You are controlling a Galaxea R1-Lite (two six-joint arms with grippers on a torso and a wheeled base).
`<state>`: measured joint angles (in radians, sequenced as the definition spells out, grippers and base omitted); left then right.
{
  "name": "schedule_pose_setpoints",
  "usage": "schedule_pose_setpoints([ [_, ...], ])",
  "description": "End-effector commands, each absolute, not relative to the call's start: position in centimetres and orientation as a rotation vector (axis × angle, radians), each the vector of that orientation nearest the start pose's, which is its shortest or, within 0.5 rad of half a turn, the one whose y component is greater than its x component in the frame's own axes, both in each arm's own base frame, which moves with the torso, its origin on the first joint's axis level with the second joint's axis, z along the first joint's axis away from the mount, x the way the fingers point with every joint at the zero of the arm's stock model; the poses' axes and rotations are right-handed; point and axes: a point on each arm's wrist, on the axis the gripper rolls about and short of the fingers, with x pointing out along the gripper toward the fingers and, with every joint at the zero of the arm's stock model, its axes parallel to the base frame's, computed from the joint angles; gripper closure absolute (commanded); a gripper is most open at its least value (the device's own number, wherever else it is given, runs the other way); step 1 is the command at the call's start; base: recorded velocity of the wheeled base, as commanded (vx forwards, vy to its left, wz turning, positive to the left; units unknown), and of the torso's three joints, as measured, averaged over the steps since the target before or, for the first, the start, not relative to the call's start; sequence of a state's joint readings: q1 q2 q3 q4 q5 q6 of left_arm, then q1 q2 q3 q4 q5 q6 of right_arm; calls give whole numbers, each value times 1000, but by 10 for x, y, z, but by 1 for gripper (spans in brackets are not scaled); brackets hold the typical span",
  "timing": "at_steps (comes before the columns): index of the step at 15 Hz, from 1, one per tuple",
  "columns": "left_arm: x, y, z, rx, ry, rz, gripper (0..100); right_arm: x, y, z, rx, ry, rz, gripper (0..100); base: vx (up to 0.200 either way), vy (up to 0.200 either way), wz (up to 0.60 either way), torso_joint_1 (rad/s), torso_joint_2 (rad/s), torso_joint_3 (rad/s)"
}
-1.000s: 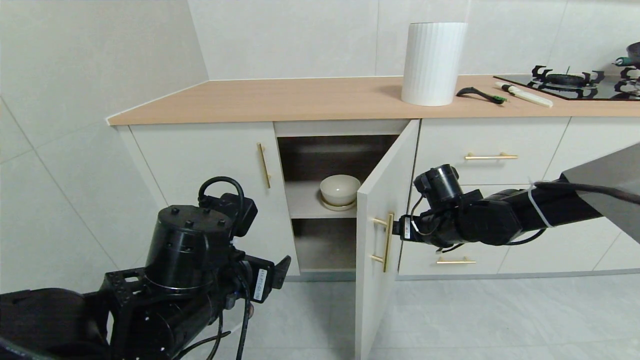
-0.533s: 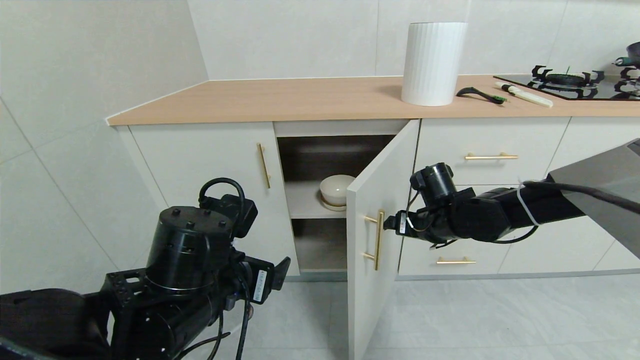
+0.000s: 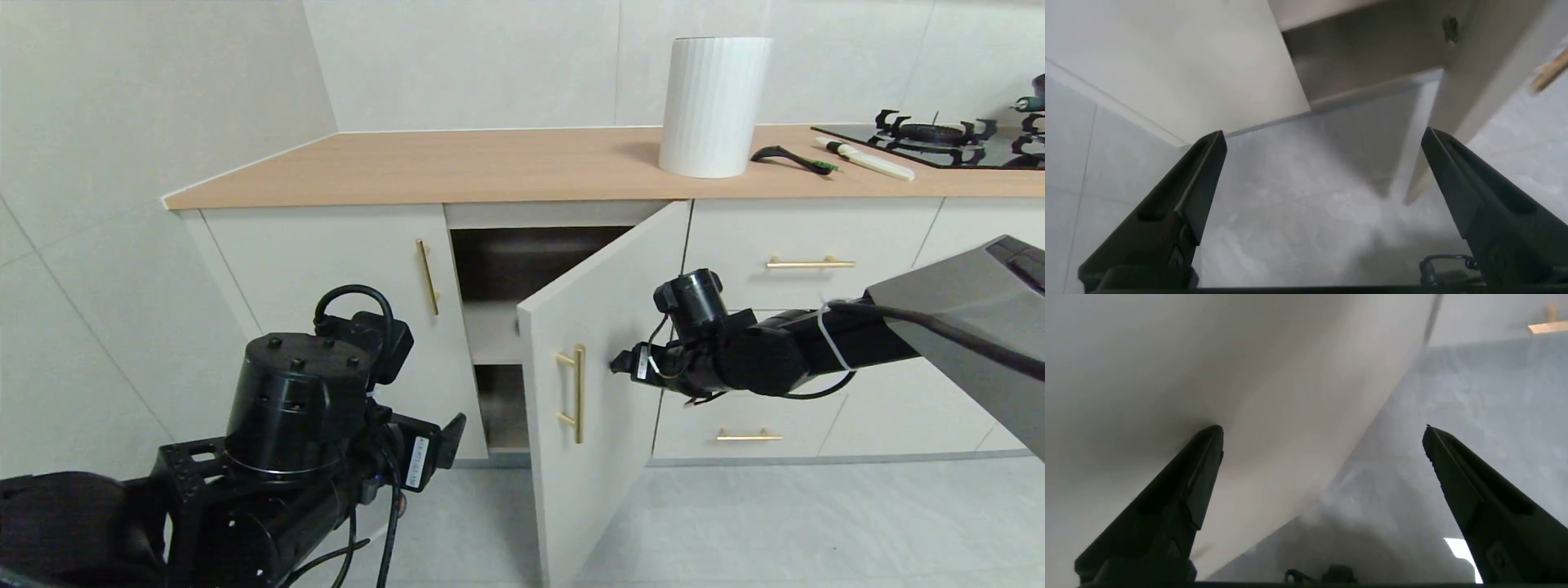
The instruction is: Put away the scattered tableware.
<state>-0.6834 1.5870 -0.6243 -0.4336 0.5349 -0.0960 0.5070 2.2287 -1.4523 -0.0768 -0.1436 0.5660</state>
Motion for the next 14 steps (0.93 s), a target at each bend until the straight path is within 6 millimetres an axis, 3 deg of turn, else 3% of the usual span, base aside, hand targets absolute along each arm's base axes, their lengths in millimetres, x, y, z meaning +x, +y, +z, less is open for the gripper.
schedule_pose_setpoints([
  [1, 200, -148, 156, 198, 417, -128, 0, 387, 213, 101, 333, 727, 152, 0, 200, 0, 0, 12, 2, 2],
  [4, 193, -143, 170, 181, 370, -134, 0, 390, 217, 98, 365, 704, 166, 0, 67, 0, 0, 4, 1, -2],
  [10, 193, -143, 172, 175, 362, -133, 0, 393, 250, 91, 530, 630, 228, 0, 0, 0, 0, 0, 0, 0],
  [14, 193, -143, 171, 176, 363, -133, 0, 410, 263, 87, 658, 604, 204, 0, 0, 0, 0, 0, 0, 0],
])
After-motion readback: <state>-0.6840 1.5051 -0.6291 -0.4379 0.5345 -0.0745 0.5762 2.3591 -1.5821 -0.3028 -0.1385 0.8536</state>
